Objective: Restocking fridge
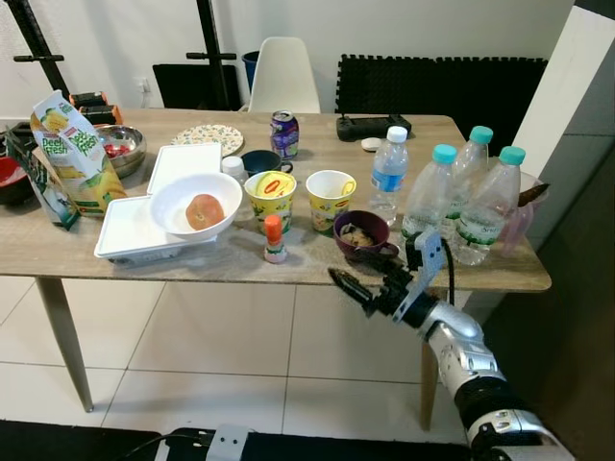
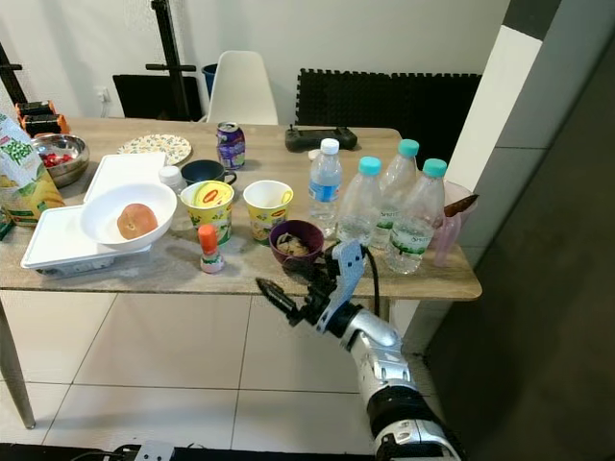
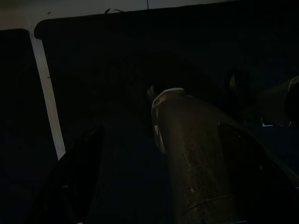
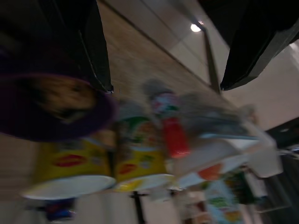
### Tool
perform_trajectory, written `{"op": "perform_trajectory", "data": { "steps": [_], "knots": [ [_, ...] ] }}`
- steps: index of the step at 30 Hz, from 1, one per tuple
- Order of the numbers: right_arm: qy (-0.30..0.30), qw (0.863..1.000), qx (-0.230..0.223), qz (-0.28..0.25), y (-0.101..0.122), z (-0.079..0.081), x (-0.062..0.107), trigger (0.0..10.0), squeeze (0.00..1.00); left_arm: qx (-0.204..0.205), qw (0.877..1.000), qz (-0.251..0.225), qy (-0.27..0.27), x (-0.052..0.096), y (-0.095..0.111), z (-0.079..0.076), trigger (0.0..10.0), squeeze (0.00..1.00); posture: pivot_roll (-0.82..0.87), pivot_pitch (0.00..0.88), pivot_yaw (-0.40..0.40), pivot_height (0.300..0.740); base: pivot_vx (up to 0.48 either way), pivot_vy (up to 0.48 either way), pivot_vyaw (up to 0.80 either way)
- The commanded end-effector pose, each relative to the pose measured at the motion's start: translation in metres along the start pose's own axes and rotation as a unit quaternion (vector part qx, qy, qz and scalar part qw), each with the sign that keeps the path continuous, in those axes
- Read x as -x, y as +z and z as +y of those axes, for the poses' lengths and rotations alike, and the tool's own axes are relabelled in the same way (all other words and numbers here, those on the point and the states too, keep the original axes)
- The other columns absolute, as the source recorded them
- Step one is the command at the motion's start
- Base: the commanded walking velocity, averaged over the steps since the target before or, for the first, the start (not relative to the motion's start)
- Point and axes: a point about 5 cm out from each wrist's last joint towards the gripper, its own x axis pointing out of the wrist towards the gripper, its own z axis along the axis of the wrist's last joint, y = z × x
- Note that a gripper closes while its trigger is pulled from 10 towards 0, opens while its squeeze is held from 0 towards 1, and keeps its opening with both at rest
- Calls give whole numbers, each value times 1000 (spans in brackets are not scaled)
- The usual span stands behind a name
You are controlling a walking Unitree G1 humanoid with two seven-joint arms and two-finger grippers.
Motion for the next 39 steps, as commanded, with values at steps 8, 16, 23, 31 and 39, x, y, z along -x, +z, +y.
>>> {"op": "perform_trajectory", "data": {
  "steps": [8,16,23,31,39],
  "knots": [
    [-4,999,18,-30,27,-7,-14,10000,0,8,1000,24,-5,2,-15,-4,10000,0,-10,35,-51,740,0,0,0],
    [73,992,37,-101,66,3,-19,10000,0,5,1000,25,-5,2,-15,-4,10000,0,-18,33,-48,740,0,0,0],
    [27,981,97,-164,117,-3,-29,10000,106,5,1000,22,-6,1,-13,-5,10000,0,-14,33,-54,740,0,0,0],
    [12,959,178,-221,174,5,-28,10000,157,5,1000,23,-6,1,-14,-5,10000,0,-16,25,-54,740,0,0,0],
    [-94,943,247,-204,206,-8,-22,10000,212,2,1000,22,-6,1,-13,-4,10000,0,-15,19,-54,740,0,0,0]
  ]
}}
